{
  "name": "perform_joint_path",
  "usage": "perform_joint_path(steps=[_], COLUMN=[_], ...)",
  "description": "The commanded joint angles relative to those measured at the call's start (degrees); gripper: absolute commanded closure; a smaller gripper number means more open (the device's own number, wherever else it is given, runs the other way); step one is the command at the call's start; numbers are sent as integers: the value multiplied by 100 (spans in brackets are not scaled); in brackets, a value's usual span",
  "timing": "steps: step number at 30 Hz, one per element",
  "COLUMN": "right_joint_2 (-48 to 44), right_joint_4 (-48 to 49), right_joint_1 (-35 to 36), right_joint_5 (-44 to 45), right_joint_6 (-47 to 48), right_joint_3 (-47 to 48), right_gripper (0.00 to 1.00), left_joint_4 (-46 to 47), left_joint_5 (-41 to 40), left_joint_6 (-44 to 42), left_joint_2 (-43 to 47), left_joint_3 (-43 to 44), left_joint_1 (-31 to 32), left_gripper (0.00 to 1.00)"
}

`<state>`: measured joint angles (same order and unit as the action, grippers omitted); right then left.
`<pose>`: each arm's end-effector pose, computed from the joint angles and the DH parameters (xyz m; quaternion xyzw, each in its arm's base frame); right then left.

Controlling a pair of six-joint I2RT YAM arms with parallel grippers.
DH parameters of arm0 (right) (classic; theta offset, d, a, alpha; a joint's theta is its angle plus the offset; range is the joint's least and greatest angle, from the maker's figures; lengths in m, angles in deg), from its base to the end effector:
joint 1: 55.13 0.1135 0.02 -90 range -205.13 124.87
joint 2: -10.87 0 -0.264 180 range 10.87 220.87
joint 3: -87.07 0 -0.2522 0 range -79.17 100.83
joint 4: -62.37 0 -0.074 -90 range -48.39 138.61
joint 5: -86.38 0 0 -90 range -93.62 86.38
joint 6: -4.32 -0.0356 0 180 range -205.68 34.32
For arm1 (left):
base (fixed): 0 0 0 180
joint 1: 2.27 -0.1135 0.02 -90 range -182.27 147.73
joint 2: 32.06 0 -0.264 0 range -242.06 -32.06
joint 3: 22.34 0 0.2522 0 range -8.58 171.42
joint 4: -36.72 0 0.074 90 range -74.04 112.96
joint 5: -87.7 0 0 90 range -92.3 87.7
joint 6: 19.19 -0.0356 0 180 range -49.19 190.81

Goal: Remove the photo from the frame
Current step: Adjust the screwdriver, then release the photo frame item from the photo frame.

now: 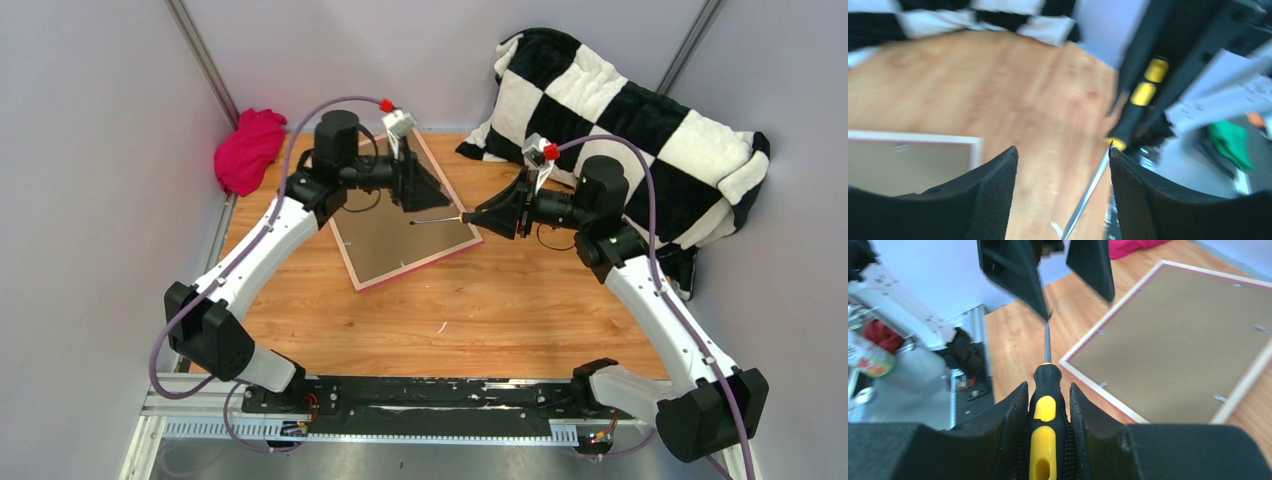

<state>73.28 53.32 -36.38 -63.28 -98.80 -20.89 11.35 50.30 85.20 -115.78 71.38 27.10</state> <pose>0.2158 0.1057 0.3906 -0.3831 0.5922 0.5058 0.4967 0.2752 -0.1873 0.3944 0.3592 0.6719 -0.5295 0.3730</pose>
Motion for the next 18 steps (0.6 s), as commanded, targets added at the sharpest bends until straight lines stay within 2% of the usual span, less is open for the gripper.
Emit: perform_joint_path(steps=[1, 5, 8, 12, 15, 18], right_joint_2=[-158, -65, 31, 257, 514, 833], right_joint_4=[-833, -953, -1060, -805, -527, -286], right_joint_1=[29, 228, 696, 1457, 1829, 1916], right_joint_5=[1370, 2602, 3949, 5684, 6518, 6940], right_joint_6=[722, 1147, 1669, 2358, 2701, 2830], right_joint_3=[199, 179, 140, -103, -277, -283], right_gripper=[100, 100, 100, 100, 100, 100], left_joint_4=[176, -197, -549, -772, -901, -998], left_joint_5=[-572, -1315, -2489, -3294, -3718, -3926], left_joint_6=[6, -423, -1039, -1412, -1604, -1771], left_joint_2=[213, 189, 22, -503, -1061, -1690], left_joint_3=[52, 32, 34, 225, 606, 1204], left_joint_1=[-924, -1456, -1517, -1530, -1551, -1611], left_gripper=[29, 22, 12, 7, 5, 2])
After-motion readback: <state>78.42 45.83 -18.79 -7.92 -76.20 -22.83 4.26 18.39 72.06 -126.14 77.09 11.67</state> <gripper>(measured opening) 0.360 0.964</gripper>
